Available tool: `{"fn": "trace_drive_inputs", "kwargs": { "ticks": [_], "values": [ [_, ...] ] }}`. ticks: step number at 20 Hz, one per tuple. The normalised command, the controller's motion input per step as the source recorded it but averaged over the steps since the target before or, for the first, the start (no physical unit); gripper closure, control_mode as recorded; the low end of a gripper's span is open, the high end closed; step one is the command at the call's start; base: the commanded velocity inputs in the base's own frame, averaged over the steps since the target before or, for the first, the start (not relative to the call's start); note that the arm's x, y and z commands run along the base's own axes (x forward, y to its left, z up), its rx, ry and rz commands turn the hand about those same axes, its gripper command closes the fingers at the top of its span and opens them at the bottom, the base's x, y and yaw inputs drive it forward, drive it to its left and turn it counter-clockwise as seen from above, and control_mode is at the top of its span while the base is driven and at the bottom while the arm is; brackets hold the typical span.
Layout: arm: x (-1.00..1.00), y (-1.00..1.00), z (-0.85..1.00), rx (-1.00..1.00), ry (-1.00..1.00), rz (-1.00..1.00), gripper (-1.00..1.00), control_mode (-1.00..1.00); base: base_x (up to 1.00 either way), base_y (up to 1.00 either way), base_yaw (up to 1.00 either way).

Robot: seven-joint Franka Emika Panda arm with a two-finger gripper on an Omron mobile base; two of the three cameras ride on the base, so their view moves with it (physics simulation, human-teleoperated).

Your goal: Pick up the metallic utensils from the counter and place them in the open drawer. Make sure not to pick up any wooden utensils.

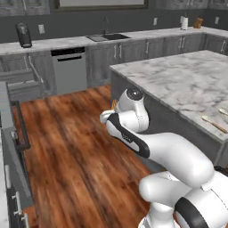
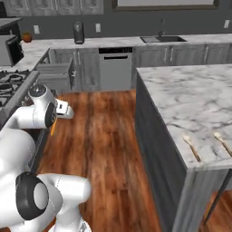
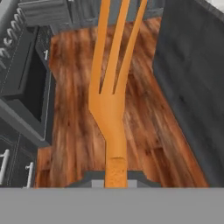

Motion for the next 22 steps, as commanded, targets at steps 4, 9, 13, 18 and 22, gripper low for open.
{"fn": "trace_drive_inputs", "kwargs": {
  "ticks": [4, 9, 13, 18, 22],
  "values": [
    [0.00, 0.00, 0.00, 0.00, 0.00, 0.00, 1.00, 1.00, 1.00, 0.93, 0.00],
    [0.00, 0.00, 0.00, 0.00, 0.00, 0.00, 1.00, 1.00, 1.00, 0.77, 0.00],
    [0.00, 0.00, 0.00, 0.00, 0.00, 0.00, 1.00, 1.00, 1.00, 0.60, 0.02],
    [0.00, 0.00, 0.00, 0.00, 0.00, 0.00, 1.00, 1.00, 1.00, 0.27, 0.13],
    [0.00, 0.00, 0.00, 0.00, 0.00, 0.00, 1.00, 1.00, 1.00, 0.20, 0.16]
  ]
}}
